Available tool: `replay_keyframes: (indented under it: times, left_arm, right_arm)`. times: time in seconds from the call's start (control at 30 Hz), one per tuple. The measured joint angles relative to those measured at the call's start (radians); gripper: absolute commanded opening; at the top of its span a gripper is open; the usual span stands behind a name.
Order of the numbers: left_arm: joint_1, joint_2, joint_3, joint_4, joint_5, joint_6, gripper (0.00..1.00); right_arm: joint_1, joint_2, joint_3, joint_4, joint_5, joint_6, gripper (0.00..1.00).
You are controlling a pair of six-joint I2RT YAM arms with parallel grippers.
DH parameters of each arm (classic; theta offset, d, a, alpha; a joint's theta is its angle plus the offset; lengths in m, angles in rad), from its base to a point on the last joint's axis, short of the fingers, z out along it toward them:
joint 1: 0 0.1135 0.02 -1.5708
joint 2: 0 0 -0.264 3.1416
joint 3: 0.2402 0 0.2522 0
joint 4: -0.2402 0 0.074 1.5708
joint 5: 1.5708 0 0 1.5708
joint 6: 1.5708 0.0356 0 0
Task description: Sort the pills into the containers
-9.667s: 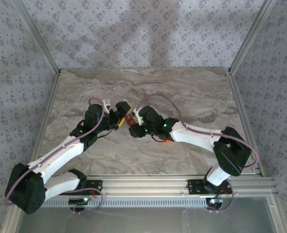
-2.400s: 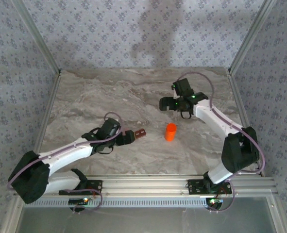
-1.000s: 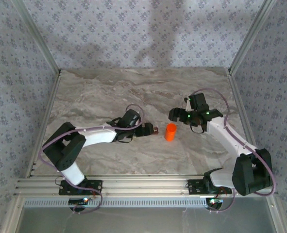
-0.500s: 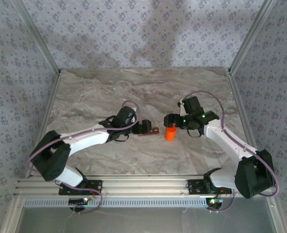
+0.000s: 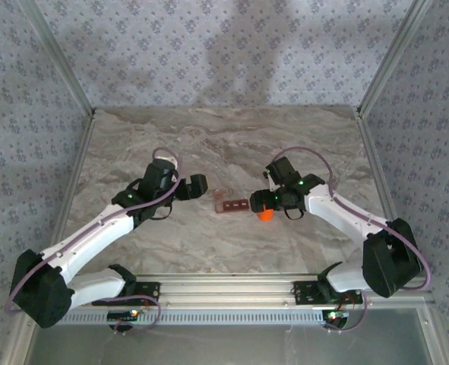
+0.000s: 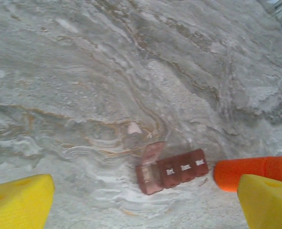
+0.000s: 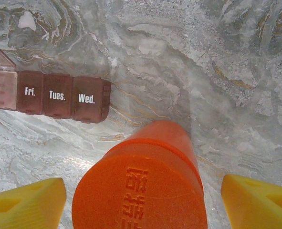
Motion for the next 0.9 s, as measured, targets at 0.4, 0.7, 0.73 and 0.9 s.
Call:
replay_keyframes:
  times: [0.4, 0.7, 0.73, 0.9]
  left_arm:
    - [0.027, -0.006, -0.011, -0.064, -0.019, 0.034, 0.98]
    - [0.031, -0.097, -0.064, -0.047, -0.098, 0.041, 0.98]
    - [0.032, -0.124, -0.085, -0.037, -0.114, 0.041, 0.98]
    - [0.044, -0.207, -0.127, 0.002, -0.137, 0.064, 0.98]
  right_arm:
    - [0.005, 0.048, -0.005, 0.017, 0.022, -0.01, 0.43]
    - [0.024, -0.011, 0.006, -0.025, 0.019, -0.009, 0.35]
    - [0.03, -0.029, 0.022, -0.043, 0.019, -0.009, 0.35]
    - [0.047, -0.047, 0.172, -0.091, 0.007, -0.006, 0.36]
